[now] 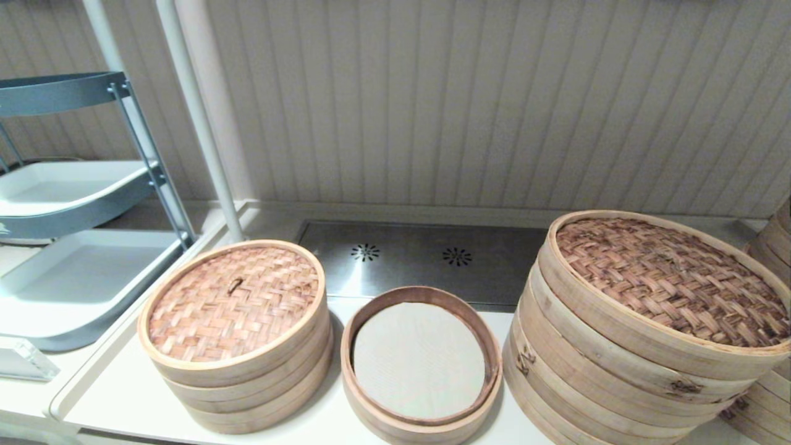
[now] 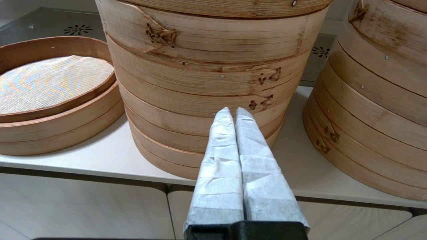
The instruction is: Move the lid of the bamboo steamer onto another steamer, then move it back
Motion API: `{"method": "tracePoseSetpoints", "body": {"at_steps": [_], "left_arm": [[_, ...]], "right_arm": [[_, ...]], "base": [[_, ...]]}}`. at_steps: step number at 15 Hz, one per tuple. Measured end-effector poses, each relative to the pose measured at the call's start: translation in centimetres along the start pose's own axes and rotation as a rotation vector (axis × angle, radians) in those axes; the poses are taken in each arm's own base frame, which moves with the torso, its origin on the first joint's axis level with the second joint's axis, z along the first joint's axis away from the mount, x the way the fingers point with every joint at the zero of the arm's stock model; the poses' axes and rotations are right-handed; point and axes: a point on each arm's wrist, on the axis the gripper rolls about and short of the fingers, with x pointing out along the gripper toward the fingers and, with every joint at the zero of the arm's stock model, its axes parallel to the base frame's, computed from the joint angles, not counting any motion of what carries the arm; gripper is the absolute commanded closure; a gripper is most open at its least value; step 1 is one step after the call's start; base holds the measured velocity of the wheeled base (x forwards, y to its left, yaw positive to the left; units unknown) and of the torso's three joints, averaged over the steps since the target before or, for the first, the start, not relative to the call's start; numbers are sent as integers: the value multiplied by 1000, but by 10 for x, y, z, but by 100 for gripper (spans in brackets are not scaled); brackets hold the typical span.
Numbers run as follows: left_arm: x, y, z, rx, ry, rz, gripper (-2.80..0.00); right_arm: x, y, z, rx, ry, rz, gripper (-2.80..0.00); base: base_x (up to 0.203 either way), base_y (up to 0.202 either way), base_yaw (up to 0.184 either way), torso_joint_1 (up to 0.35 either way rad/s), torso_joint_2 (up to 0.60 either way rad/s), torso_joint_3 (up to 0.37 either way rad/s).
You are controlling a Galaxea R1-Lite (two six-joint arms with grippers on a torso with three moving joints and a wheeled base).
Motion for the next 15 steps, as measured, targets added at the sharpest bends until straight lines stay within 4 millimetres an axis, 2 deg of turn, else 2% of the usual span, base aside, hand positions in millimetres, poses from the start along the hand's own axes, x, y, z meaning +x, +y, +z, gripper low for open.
{"method": "tracePoseSetpoints", "body": {"at_steps": [15], "left_arm": [[0, 0, 0, -5, -1, 0, 0]], "right_arm": [[0, 0, 0, 0, 0, -1, 0]], "base": [[0, 0, 0, 0, 0, 0]]}}
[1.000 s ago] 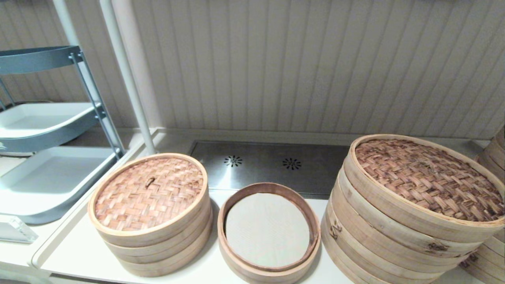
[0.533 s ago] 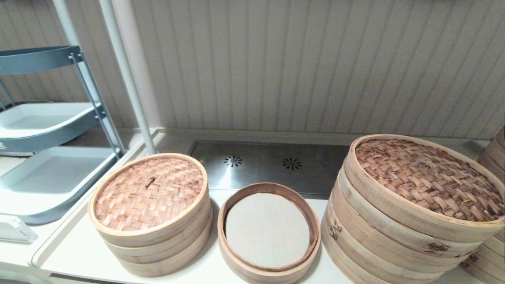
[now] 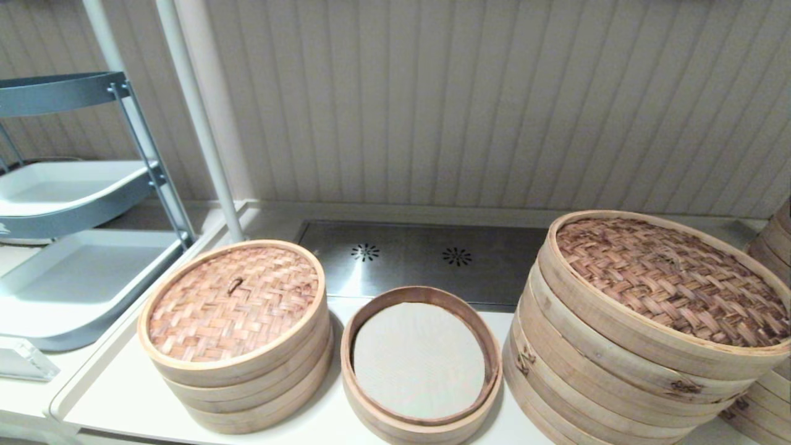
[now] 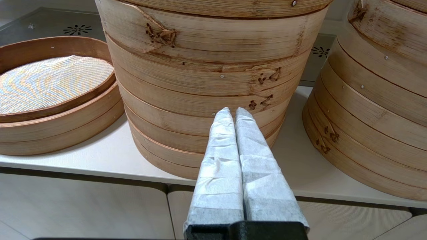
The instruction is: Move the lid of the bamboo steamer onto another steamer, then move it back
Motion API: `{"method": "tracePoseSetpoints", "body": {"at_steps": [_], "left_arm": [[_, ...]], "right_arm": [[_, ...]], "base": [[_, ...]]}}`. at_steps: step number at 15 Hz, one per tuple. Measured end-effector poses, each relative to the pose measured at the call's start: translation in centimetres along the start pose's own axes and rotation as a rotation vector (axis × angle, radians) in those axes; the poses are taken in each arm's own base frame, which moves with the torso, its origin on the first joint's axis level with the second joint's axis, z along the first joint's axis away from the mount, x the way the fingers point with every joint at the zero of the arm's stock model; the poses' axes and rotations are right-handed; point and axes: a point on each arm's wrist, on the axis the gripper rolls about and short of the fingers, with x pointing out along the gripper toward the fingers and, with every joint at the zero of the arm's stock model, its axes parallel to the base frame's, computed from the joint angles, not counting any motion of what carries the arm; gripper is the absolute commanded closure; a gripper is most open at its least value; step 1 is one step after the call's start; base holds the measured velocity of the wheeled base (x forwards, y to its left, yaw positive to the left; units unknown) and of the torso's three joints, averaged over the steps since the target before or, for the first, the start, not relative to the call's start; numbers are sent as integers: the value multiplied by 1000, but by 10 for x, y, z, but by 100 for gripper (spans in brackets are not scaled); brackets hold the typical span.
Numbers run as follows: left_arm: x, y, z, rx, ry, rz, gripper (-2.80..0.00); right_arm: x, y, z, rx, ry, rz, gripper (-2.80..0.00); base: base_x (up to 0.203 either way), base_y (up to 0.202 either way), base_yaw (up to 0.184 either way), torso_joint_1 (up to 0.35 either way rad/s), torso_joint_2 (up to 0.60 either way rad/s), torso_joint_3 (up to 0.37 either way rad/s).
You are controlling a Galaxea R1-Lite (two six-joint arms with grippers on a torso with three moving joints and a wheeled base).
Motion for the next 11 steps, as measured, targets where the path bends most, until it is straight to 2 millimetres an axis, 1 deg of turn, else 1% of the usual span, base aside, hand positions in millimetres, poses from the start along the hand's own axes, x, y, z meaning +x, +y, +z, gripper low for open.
{"method": "tracePoseSetpoints", "body": {"at_steps": [11], "left_arm": [[0, 0, 0, -2, -2, -2, 0]], "right_arm": [[0, 0, 0, 0, 0, 0, 0]], "base": [[0, 0, 0, 0, 0, 0]]}}
